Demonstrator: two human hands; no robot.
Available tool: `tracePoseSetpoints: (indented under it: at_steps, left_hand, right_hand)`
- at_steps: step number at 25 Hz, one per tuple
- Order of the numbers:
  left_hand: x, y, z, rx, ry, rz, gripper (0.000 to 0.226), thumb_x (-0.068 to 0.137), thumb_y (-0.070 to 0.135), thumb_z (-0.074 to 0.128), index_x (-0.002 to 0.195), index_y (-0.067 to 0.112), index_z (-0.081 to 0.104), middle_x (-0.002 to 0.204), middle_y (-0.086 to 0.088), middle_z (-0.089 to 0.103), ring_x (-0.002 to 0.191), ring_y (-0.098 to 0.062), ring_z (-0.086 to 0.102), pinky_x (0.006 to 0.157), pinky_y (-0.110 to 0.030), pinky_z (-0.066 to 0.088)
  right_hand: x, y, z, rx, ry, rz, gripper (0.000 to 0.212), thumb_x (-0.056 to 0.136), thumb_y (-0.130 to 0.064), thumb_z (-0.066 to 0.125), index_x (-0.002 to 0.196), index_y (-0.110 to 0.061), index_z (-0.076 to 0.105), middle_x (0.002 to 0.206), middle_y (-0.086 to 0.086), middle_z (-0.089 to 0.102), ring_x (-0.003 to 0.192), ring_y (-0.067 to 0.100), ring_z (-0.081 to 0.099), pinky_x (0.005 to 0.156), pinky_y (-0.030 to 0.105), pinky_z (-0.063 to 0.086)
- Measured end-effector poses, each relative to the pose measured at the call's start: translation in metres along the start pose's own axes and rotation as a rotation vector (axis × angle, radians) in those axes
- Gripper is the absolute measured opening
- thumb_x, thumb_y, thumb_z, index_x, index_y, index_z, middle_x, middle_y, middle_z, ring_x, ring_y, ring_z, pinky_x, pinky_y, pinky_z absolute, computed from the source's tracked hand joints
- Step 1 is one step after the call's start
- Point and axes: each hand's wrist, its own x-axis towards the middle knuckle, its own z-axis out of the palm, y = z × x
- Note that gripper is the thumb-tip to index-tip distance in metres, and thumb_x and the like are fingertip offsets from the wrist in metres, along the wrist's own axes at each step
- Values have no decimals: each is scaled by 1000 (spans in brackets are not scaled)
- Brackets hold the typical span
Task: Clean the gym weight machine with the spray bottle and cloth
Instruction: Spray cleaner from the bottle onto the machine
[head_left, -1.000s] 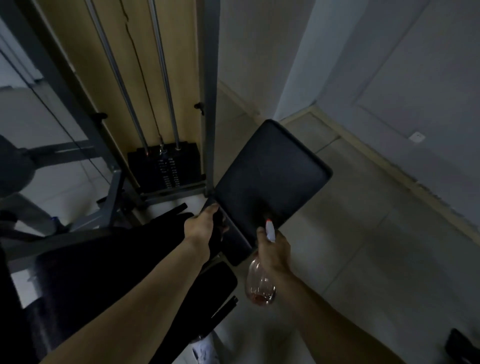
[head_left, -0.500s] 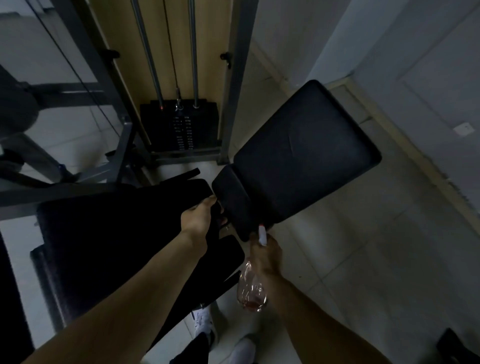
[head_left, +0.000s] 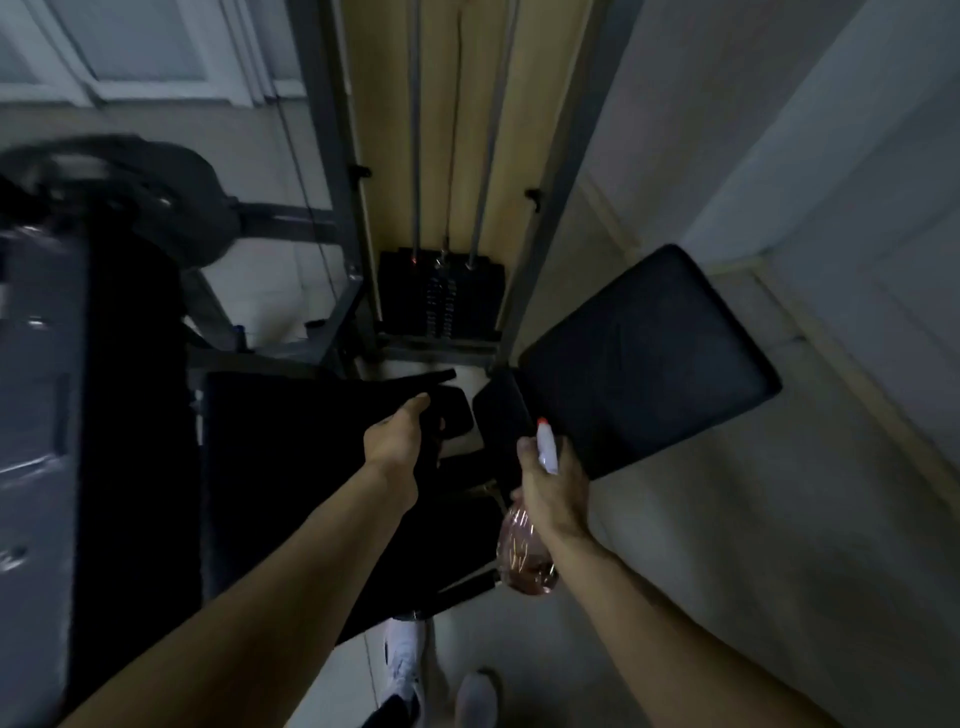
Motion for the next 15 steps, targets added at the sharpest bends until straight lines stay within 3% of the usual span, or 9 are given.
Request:
tracePoseSetpoints:
  at_steps: [4,5,7,9,12,15]
  left_hand:
    - [-85,51,-31,-122,21,182,34,83,39,78,98,9,75,94,-12,76,65,-25,62,59,-28,46]
    - [-110,65,-43,-157,37,238,38,78,41,79,98,9,75,91,-12,75,65,-25,62,60,-28,47]
    - [-155,89,-69,-226,48,344,45,64,46,75,90,9,76,82,-11,72,63,-26,63,61,-30,48]
    - [-198,112,-95,-252,21,424,30,68,38,61,74,10,70,73,-16,66,47,-27,56,51,-26,44]
    - [-253,142,-139,-260,150,597,18,84,12,51,73,5,64,67,-18,64,44,-25,55,44,-23,41]
    - [-283,166,-184,-211,312,791,14,87,-4,50,81,6,58,71,-17,63,51,-23,60,43,-24,44]
  right_hand:
    - [-43,-102,-16,107,-189,-297,27,96,-38,65,112,-22,50,99,-2,66,63,1,67,58,23,53]
    - [-61,-130,-16,149,-255,-378,30,93,-38,65,110,-19,49,98,4,67,60,2,66,60,28,55]
    - [-92,-174,-9,211,-364,-496,36,82,-44,62,104,-19,51,98,13,69,58,21,67,63,48,58]
    - [-116,-213,4,237,-449,-586,29,77,-42,61,98,-23,57,99,8,72,64,33,68,68,55,57]
    - [-159,-268,32,235,-532,-708,23,73,-41,67,86,-23,60,81,0,68,79,32,70,75,53,56]
    - [-194,-298,72,170,-601,-827,20,82,-36,77,86,-21,66,83,5,70,75,19,66,67,38,52]
